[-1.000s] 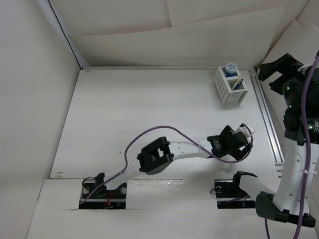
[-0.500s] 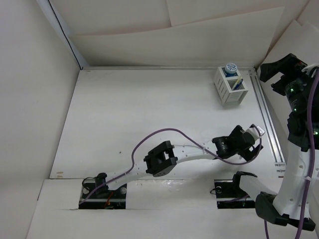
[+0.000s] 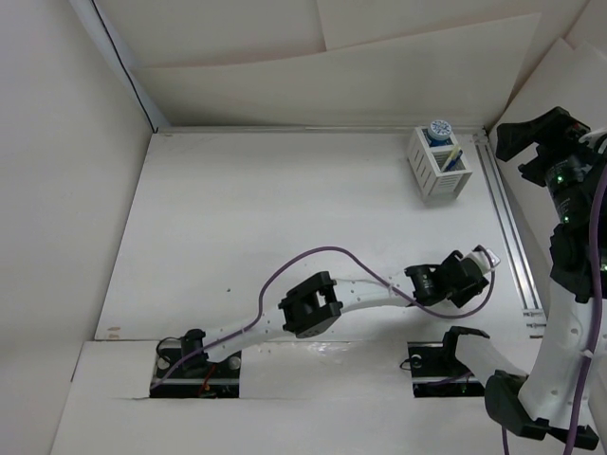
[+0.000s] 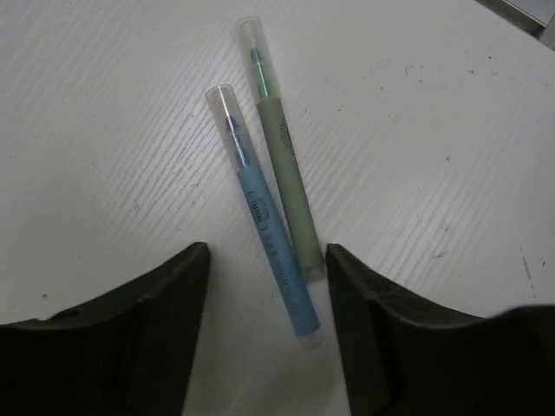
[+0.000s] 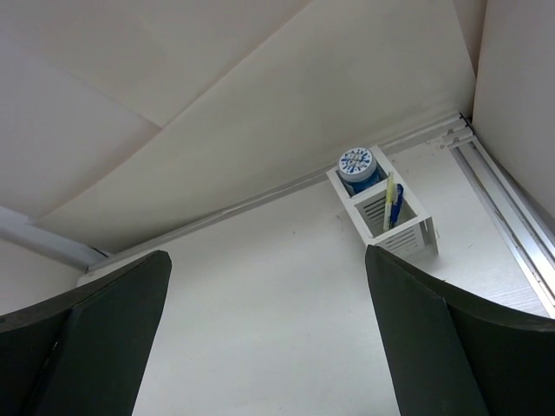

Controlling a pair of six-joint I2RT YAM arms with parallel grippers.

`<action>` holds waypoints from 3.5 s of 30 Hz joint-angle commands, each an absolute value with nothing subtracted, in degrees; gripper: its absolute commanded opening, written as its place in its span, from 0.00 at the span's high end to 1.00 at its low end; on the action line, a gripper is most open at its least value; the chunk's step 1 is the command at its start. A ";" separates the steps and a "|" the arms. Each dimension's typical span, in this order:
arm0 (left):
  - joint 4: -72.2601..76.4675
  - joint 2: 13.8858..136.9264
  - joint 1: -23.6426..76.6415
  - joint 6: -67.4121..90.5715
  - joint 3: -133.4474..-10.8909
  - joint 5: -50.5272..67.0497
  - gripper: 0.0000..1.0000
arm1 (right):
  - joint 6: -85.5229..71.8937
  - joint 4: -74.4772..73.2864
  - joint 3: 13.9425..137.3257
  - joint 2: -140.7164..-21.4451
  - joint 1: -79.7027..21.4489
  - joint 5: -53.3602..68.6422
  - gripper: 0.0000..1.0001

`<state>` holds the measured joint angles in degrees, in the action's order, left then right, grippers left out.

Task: Sort the stationery into containers
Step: Move the pen to the center of the board, then pick up the pen from the center of the board.

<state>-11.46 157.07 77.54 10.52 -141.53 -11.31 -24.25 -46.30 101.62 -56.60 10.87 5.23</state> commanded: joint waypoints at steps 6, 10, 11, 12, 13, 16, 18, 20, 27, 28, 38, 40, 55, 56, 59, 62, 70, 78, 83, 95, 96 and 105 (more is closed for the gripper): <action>-13.18 153.82 77.09 11.33 -134.75 -16.17 0.72 | -24.61 -42.80 101.60 -54.32 11.25 7.21 0.00; -11.35 149.43 75.76 14.14 -126.08 -16.87 0.86 | -24.61 -42.19 99.85 -53.79 11.25 7.73 0.00; -10.47 148.11 75.07 14.76 -123.43 -17.40 0.88 | -24.61 -41.67 99.84 -53.79 11.25 7.73 0.00; -9.50 146.62 75.06 16.07 -120.79 -18.19 0.90 | -24.61 -41.66 98.28 -53.79 11.25 8.34 0.00; -7.67 143.56 74.36 16.61 -115.54 -18.72 0.91 | -24.61 -40.70 97.57 -53.18 11.25 8.35 0.00; -6.24 137.40 73.05 18.88 -108.39 -20.91 0.93 | -24.61 -39.12 93.71 -53.17 11.25 9.40 0.00; -4.75 134.31 71.99 20.29 -101.71 -21.70 0.94 | -25.31 -37.01 90.89 -52.65 11.25 11.50 0.00; -3.79 129.49 69.80 21.53 -96.79 -21.71 0.94 | -26.80 -35.08 85.80 -51.42 11.25 13.61 0.00; 2.28 116.48 61.11 30.05 -72.36 -20.57 0.94 | -27.33 -29.54 72.44 -50.89 9.94 19.86 0.00; 2.98 115.41 60.13 30.84 -68.51 -19.96 0.94 | -27.33 -28.92 71.12 -50.89 8.45 19.86 0.00; 3.25 113.12 56.95 31.99 -65.92 -17.14 0.88 | -26.54 -19.71 56.70 -62.91 -8.07 8.62 0.56; 3.25 113.12 56.95 31.99 -65.92 -17.14 0.84 | -27.77 -17.76 56.08 -66.08 -11.94 5.37 0.74; 3.87 108.82 56.95 31.99 -63.11 -17.14 0.40 | -31.37 -8.79 59.58 -90.77 -25.05 -11.07 0.48; 3.87 107.68 56.95 31.99 -62.41 -17.14 0.40 | -31.38 -8.18 60.11 -91.66 -25.05 -12.21 0.48; 3.87 105.30 56.95 32.52 -60.57 -17.84 0.40 | -31.90 -6.77 61.60 -96.05 -24.53 -11.61 0.50; 3.87 101.27 56.95 32.52 -58.37 -18.37 0.40 | -32.51 -6.77 63.36 -100.26 -24.52 -12.12 0.50; 4.39 92.38 56.95 33.05 -53.79 -18.90 0.41 | -34.19 -6.77 62.75 -102.30 -25.05 -17.92 0.52; 5.54 85.09 56.95 33.05 -50.63 -18.37 0.44 | -34.71 -6.77 61.61 -104.06 -24.43 -17.40 0.71; 6.76 83.67 55.90 33.05 -49.31 -16.88 0.45 | -34.72 -7.47 62.31 -104.58 -24.43 -16.87 0.76; 9.66 82.53 54.76 32.52 -46.93 -14.33 0.46 | -34.19 -11.07 65.21 -106.35 -24.43 -16.87 0.95; 9.67 82.53 54.23 32.52 -46.93 -13.80 0.46 | -34.19 -11.07 65.21 -105.48 -24.43 -16.87 0.97; 14.76 80.07 53.70 32.52 -43.60 -8.01 0.47 | -27.43 -16.87 77.59 -86.14 -10.67 -21.43 1.00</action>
